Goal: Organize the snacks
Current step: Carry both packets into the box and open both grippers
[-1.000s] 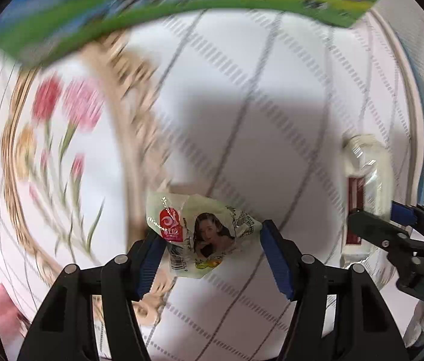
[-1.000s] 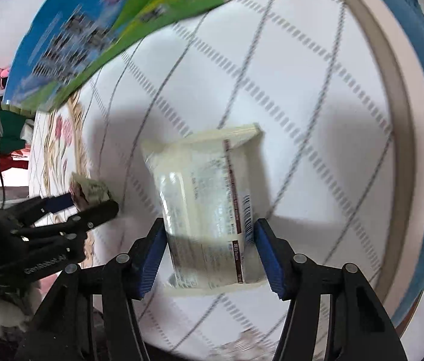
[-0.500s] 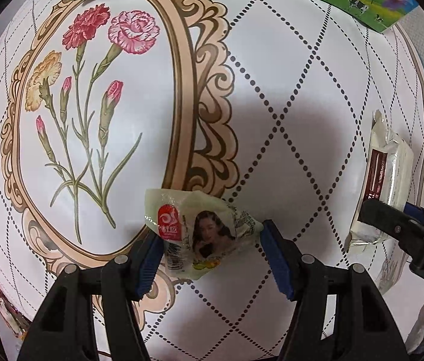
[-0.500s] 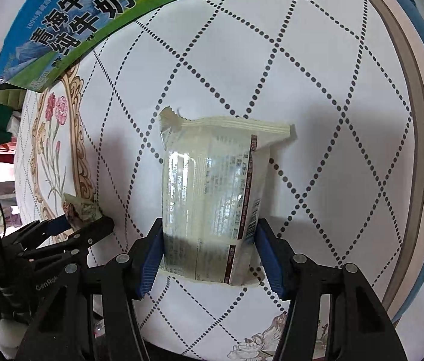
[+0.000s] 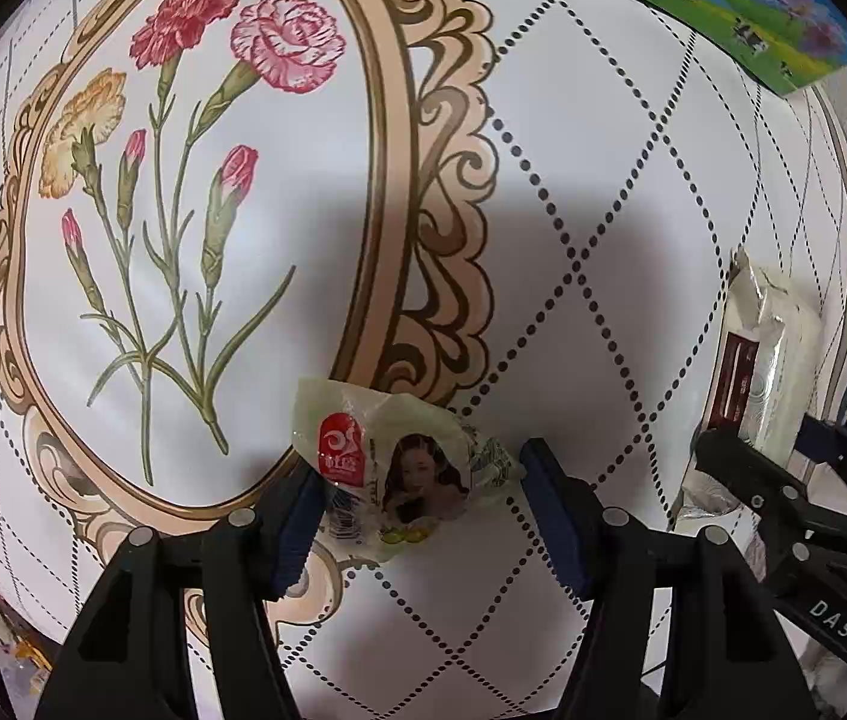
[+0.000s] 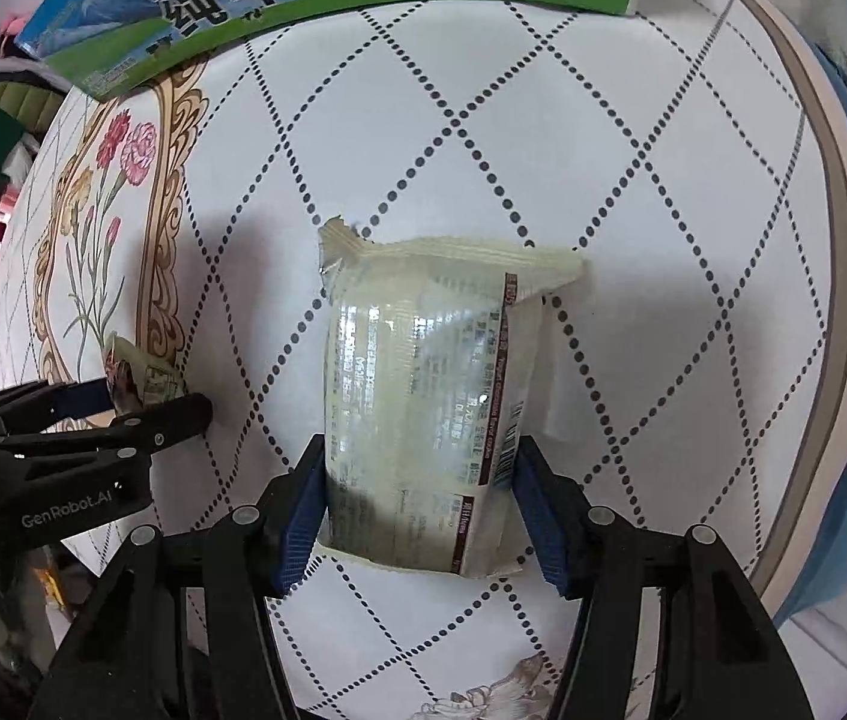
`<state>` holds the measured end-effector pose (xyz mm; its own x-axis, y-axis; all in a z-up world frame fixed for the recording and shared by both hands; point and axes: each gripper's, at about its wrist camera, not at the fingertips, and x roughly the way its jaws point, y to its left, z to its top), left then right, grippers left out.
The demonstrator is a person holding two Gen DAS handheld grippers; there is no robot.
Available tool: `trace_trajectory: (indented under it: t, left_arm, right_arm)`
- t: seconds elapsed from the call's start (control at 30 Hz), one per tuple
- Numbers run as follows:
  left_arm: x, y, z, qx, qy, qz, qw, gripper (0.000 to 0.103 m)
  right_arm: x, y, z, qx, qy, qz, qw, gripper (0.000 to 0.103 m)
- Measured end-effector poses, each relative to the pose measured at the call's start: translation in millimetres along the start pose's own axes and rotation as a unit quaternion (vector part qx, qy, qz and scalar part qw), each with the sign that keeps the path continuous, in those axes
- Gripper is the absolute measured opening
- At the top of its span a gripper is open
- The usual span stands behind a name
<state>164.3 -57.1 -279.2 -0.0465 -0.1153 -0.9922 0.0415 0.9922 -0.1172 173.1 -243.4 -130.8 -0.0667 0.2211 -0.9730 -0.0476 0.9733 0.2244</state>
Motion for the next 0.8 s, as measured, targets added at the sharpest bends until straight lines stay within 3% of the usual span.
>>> trace_trajectory:
  t: [0.07,0.17,0.23,0.33,0.57,0.7,0.8]
  left_arm:
    - [2.8,6.6,4.0,-0.007,0.004,-0.020,0.9998,0.073]
    - [1.1,21.7,8.3,-0.036,0.017,-0.056,0.9977,0.074]
    - [-2.3,39.7,9.2,-0.078,0.030,-0.101,0.9915,0.074]
    - [-6.6,56.5,9.6,-0.110,0.033,-0.131,0.9847,0.074]
    - [0.0,55.5,20.3,-0.075,0.029,-0.085,0.9931,0.073]
    - [3.3,49.1,19.9,-0.042,0.014,-0.044,0.9981,0.064]
    - [8.1,51.0,22.0,-0.038,0.012,-0.038,0.9985,0.063]
  right_arm:
    - [0.9,-2.2,1.6,0.009,-0.002,0.002,1.000,0.066]
    - [1.3,-2.7,3.9,0.023,-0.004,0.010,1.000,0.071]
    - [-1.9,-8.1,4.7,0.033,-0.004,0.018,0.999,0.072]
    - [-6.3,-18.7,5.7,0.044,-0.003,0.028,0.999,0.072]
    - [-2.0,-17.6,8.4,0.042,-0.008,0.021,0.999,0.074]
    - [-1.0,-8.9,5.8,0.027,-0.012,-0.003,1.000,0.063]
    - [-0.1,-7.4,6.0,0.025,-0.013,-0.004,1.000,0.063]
